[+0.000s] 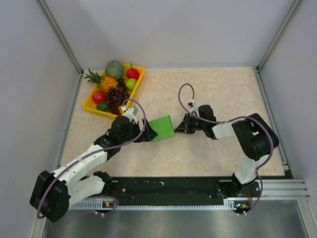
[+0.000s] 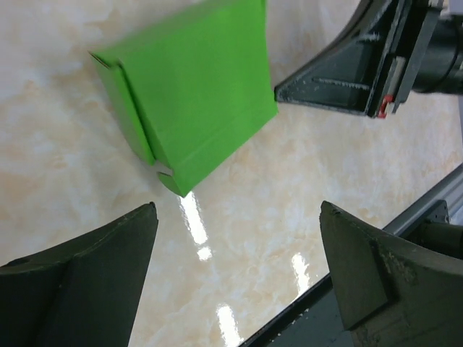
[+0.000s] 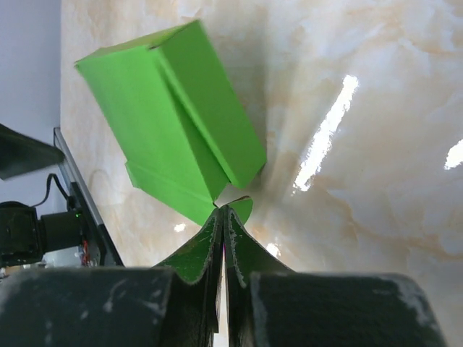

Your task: Fold the paper box

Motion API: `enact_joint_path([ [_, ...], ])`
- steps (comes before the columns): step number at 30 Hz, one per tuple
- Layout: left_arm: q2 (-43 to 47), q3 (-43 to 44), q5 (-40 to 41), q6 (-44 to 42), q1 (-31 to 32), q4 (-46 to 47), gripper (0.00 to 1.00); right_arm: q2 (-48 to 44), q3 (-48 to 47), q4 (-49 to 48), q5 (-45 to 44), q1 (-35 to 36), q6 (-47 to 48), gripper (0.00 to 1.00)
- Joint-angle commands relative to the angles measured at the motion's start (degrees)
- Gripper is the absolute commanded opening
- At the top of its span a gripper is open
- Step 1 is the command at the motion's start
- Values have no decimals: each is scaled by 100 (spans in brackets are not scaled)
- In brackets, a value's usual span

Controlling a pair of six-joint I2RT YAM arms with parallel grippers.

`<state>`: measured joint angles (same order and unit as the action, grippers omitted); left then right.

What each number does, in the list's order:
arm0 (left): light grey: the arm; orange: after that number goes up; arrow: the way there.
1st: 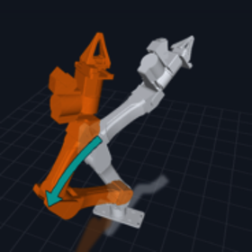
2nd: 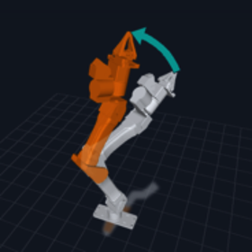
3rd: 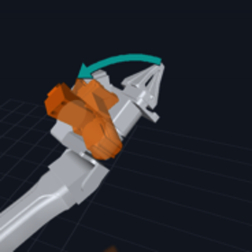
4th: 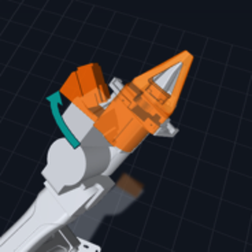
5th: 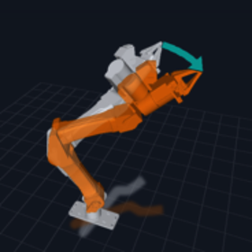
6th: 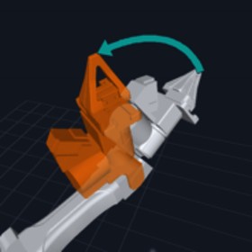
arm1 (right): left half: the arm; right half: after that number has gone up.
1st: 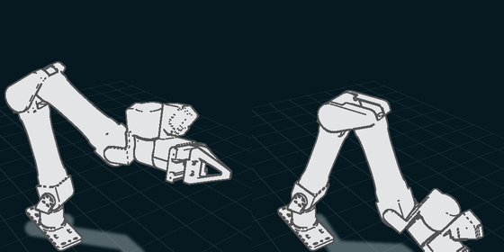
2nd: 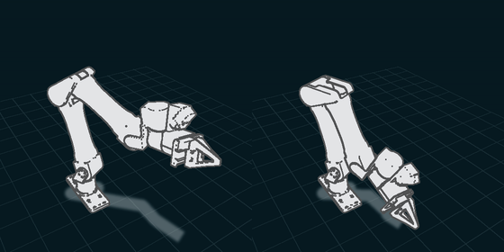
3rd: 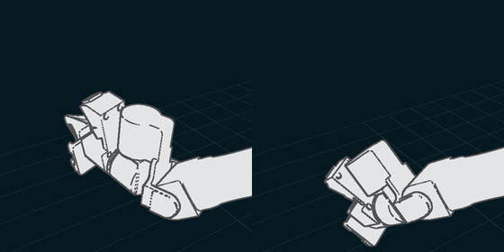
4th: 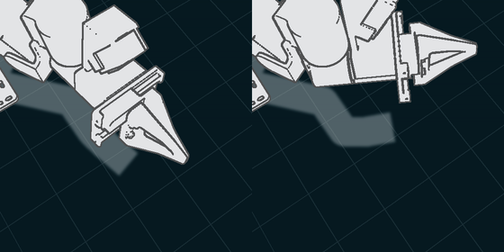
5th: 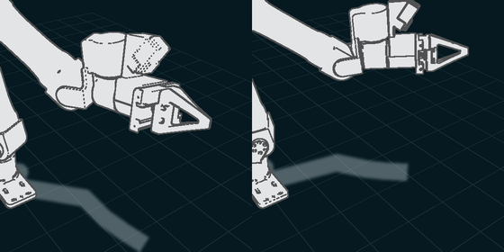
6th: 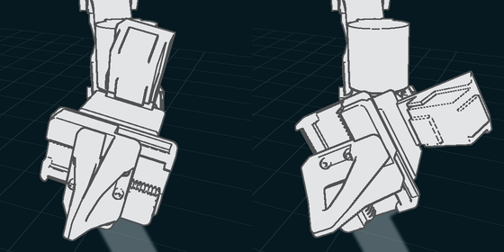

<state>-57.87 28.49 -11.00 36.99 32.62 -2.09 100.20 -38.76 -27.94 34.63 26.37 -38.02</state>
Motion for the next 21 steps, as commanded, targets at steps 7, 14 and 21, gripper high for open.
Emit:
enact_joint_path([
  [7,-1329,965,-1008,-614,-722,779,80,184,-439,325,52,-71,436,0],
  [14,-2388,1669,-1378,-1202,-705,155,89,140,-527,333,228,-79,418,0],
  [21,-2572,1537,-1545,-1423,-722,164,86,245,-641,290,316,-88,497,0],
])
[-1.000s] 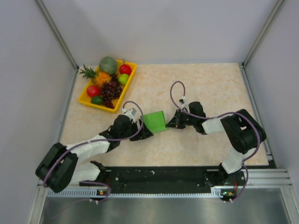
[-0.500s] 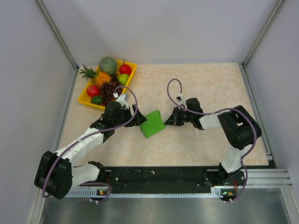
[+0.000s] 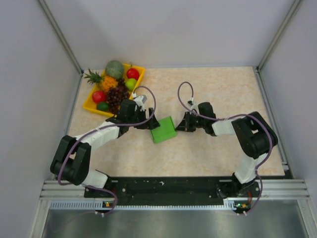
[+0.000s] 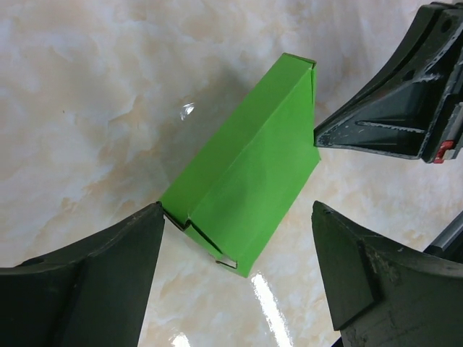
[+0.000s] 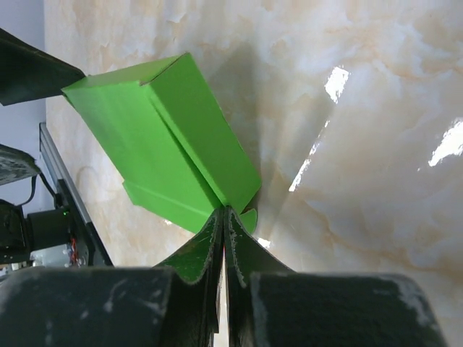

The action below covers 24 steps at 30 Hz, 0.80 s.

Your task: Fold the paper box

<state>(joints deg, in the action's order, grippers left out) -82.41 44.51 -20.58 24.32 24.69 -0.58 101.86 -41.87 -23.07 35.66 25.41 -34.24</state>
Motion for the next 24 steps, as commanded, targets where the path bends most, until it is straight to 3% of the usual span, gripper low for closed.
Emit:
enact_joint_path([
  [1,-30,-100,-466,-181,71,5,88,88,-348,-189,205,25,128,0],
  [4,-99,-118,-87,-339,54,-99,91,184,-454,-145,187,25,154,0],
  [13,-750,216,-157,-488,27,-373,88,150,-647,390,-103,26,628,1],
  [24,-1049,286,89,-858,36,-663,82,-246,-1086,1366,-7,-18,1042,32],
])
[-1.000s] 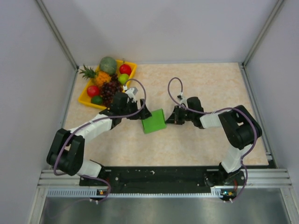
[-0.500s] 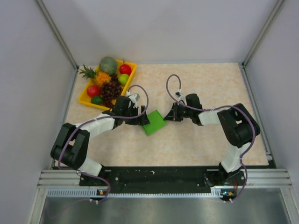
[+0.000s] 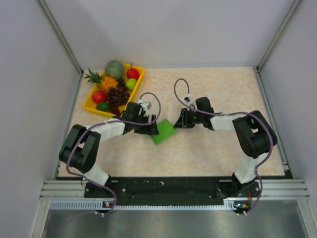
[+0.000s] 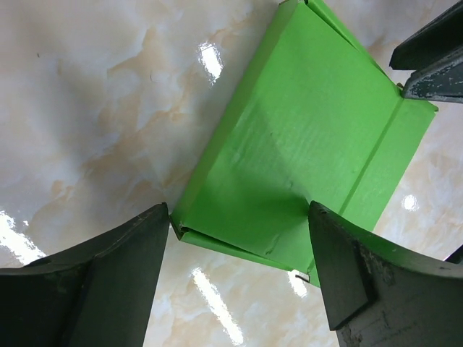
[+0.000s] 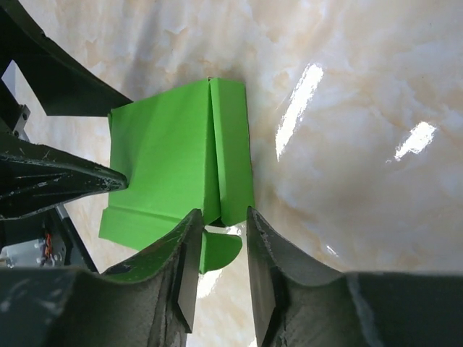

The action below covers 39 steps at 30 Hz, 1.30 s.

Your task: Fold the paper box

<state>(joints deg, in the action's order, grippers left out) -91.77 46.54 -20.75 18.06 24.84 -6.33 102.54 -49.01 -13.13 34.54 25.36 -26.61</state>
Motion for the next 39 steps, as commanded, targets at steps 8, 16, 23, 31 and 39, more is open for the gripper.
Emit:
enact_joint_path([
  [8,-105,4,150,-418,30,-53,78,169,-890,547,1220,-322,243,47],
  [16,-8,-198,80,-155,30,219,72,1039,-1277,294,1695,-295,51,54],
  [23,167,-470,1,206,30,588,71,953,-1041,206,1108,-76,25,55],
  [31,493,-988,-43,1032,12,1247,78,557,-268,-435,369,39,-388,35],
  [39,528,-1138,-236,1269,12,1327,59,425,164,-1201,465,39,-1074,21],
])
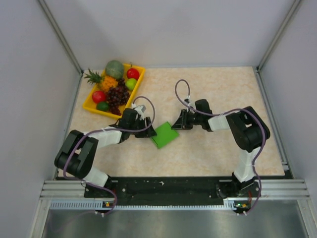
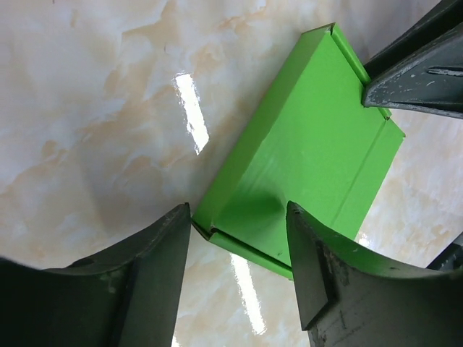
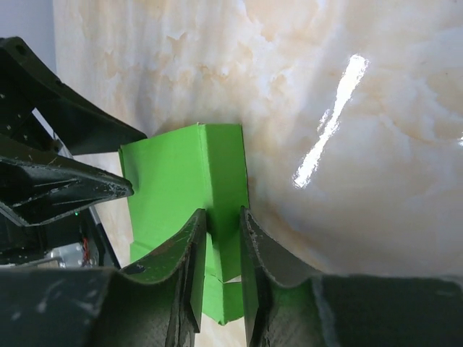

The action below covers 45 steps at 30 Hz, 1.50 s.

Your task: Fold the paper box

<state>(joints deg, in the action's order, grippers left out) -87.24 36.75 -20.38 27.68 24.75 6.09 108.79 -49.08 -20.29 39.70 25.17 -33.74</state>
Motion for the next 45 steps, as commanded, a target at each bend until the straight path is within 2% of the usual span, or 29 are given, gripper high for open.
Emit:
enact_joint_path([
  [1,102,-212,-299,325,21,112,58,-218,205,-519,-33,58,-388,18],
  [6,365,-239,-326,352,21,51,55,-315,320,-739,99,58,-572,10],
  [10,410,-186,-379,300,21,-72,67,-359,425,-985,248,23,-810,4],
  [13,410,-143,-300,176,21,-221,67,-464,470,-872,196,-91,-802,7],
  [14,279,-99,-282,133,21,-283,60,-490,443,-749,161,-126,-705,8],
  [18,-47,16,-440,106,38,-328,47,-666,311,-265,-94,-135,-616,24],
  [19,-47,-36,-414,132,38,-301,47,-745,311,-125,-138,-135,-660,28],
  [21,32,-107,-327,167,38,-266,45,-903,372,130,-497,-135,-704,41],
  [24,102,-124,-238,167,38,-292,45,-1491,784,298,-1034,-222,-932,53],
  [26,111,-142,-247,185,38,-292,44,-1999,1031,428,-1340,-293,-1248,56],
  [28,120,-186,-247,211,38,-266,43,-2344,1356,561,-1631,-337,-1407,65],
  [30,163,-203,-265,220,38,-275,43,-2670,1741,308,-1458,-337,-1600,67],
  [33,243,-230,-247,238,38,-301,43,-2907,2400,-542,-1166,-127,-2215,67],
  [38,322,-239,-282,290,56,-301,43,-2908,2719,-1221,-1746,707,-2523,65],
  [40,331,-274,-291,317,65,-284,43,-2662,2790,-1825,-1939,831,-2768,61],
  [45,348,-318,-291,343,126,-275,45,-2074,2685,-2496,-2168,1104,-3138,47],
])
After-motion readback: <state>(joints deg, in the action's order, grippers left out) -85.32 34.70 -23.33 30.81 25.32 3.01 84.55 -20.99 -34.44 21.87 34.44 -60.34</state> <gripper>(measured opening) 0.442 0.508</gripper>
